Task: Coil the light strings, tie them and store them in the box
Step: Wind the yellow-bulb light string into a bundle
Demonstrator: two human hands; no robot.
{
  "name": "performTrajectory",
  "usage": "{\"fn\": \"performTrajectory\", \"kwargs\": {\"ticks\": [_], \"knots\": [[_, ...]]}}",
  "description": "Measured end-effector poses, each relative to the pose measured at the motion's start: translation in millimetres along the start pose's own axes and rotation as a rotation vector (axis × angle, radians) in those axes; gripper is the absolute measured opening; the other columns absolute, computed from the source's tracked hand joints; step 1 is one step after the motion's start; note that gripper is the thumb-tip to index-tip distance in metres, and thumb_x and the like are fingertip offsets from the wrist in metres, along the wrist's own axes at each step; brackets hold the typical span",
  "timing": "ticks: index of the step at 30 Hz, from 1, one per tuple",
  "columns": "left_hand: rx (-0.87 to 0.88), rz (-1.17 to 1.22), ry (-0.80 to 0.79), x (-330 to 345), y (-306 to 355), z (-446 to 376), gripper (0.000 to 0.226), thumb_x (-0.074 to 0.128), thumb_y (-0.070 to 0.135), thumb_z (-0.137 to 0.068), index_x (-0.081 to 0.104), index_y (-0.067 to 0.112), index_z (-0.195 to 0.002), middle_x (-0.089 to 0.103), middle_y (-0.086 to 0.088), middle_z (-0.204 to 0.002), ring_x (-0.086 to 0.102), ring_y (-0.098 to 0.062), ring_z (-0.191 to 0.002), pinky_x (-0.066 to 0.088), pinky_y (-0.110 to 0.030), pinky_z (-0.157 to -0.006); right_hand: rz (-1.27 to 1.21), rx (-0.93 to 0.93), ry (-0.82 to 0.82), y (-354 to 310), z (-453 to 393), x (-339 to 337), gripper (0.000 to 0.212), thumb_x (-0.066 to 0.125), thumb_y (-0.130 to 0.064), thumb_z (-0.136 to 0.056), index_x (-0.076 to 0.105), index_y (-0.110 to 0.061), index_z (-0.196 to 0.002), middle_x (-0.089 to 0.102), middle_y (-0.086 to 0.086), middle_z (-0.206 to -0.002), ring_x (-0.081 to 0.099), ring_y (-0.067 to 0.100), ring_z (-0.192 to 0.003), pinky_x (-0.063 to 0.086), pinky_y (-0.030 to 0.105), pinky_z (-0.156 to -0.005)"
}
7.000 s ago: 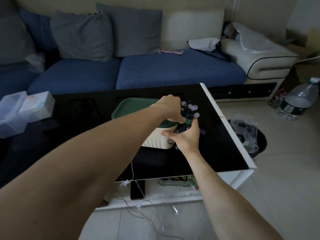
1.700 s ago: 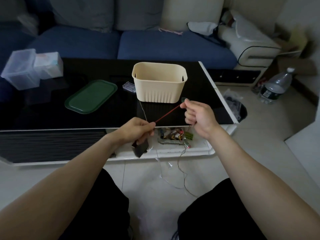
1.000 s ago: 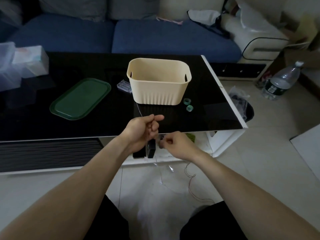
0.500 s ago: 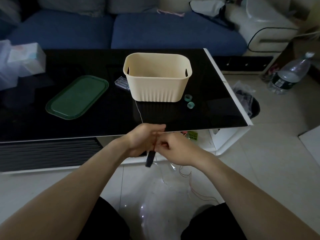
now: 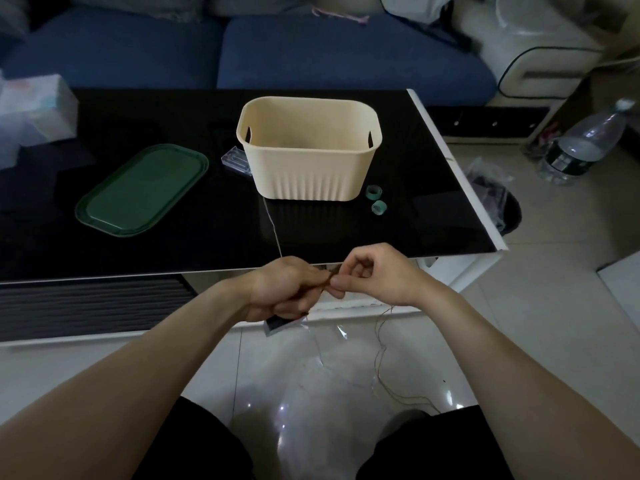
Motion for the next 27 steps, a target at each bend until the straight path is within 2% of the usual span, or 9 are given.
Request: {"fn": "performTrajectory", "kwargs": {"ticks": [2,5,7,8,12,15,19,23,27], "knots": [[0.013,0.016,-0.024,-2,1,2,0.042,0.035,0.021,-0.106,0.066,-0.006,-0.112,0.032,-0.003,-0.046,0.021,-0.011,-0.034,0.015,-0.027,-0.040,-0.028,-0.037,0.000,-1,-2,3,0.019,0.080,-0.040,-0.081,0.073,-0.024,-0.088,0.066,-0.004,-0.070,0.055,0.004,-0.059,0.046,0.026,-0.060],[0.020,0.053,-0.035,-2,4,6,0.047,0.031,0.022,-0.107,0.071,-0.004,-0.103,0.032,-0.002,-0.045,0.021,-0.009,-0.034,0.019,-0.022,-0.036,-0.085,-0.122,-0.022,-8,-5,16,0.011,0.073,-0.029,-0.092,0.075,-0.029,-0.103,0.074,0.002,-0.085,0.070,0.020,-0.081,0.057,0.042,-0.079],[0.021,0.076,-0.039,-6,4,8,0.051,0.032,0.022,-0.105,0.076,0.002,-0.089,0.034,-0.001,-0.044,0.021,-0.008,-0.034,0.022,-0.020,-0.036,-0.094,-0.143,0.003,-13,-7,22,0.009,0.069,-0.025,-0.095,0.074,-0.032,-0.100,0.076,-0.002,-0.089,0.072,0.016,-0.088,0.059,0.044,-0.086],[0.019,0.106,-0.054,-8,4,10,0.048,0.035,0.022,-0.104,0.075,-0.001,-0.093,0.034,-0.001,-0.045,0.022,-0.008,-0.034,0.023,-0.020,-0.035,-0.088,-0.139,0.027,-15,-8,23,0.008,0.070,-0.026,-0.095,0.074,-0.033,-0.095,0.077,-0.004,-0.088,0.072,0.014,-0.088,0.059,0.043,-0.086],[-0.013,0.199,-0.110,-15,-2,13,0.045,0.034,0.019,-0.102,0.062,-0.012,-0.117,0.035,-0.001,-0.050,0.025,-0.007,-0.036,0.022,-0.020,-0.037,-0.058,-0.128,0.091,-18,-12,23,0.014,0.073,-0.032,-0.091,0.070,-0.033,-0.078,0.074,-0.007,-0.074,0.067,0.008,-0.070,0.056,0.034,-0.071],[-0.035,0.205,-0.105,-16,-3,15,0.041,0.035,0.019,-0.101,0.072,0.000,-0.099,0.026,0.004,-0.048,0.019,-0.007,-0.038,0.016,-0.021,-0.039,-0.039,-0.128,0.092,-21,-13,24,0.017,0.070,-0.035,-0.093,0.068,-0.029,-0.077,0.067,-0.006,-0.067,0.055,0.002,-0.059,0.046,0.026,-0.059],[-0.042,0.232,-0.078,-16,2,22,0.031,0.040,0.018,-0.096,0.051,0.017,-0.067,0.019,0.006,-0.049,0.009,-0.011,-0.044,0.009,-0.026,-0.044,-0.065,-0.087,0.016,-24,-14,29,0.030,0.061,-0.040,-0.098,0.065,-0.022,-0.074,0.051,-0.011,-0.053,0.042,0.006,-0.050,0.035,0.024,-0.050],[0.113,0.542,0.058,-33,12,21,0.031,0.038,0.013,-0.094,0.040,0.017,-0.064,0.020,0.006,-0.048,0.010,-0.011,-0.041,0.011,-0.025,-0.040,-0.149,-0.023,0.018,-19,-13,19,0.032,0.055,-0.034,-0.102,0.065,-0.012,-0.080,0.053,-0.010,-0.056,0.048,0.002,-0.050,0.040,0.016,-0.054],[0.280,0.739,0.184,-54,19,25,0.029,0.034,0.019,-0.101,0.049,0.016,-0.077,0.030,0.007,-0.051,0.024,-0.008,-0.037,0.025,-0.021,-0.037,0.037,0.097,0.080,0,-12,3,0.038,0.047,-0.040,-0.105,0.068,-0.019,-0.081,0.056,-0.010,-0.049,0.050,0.000,-0.044,0.041,0.022,-0.054]]}}
Point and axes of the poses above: each hand's wrist, its own z-axis away from the middle knuckle, its own x-axis out of the palm, y = z × x, the point moved 6 cm from there along -z, towards the middle knuckle
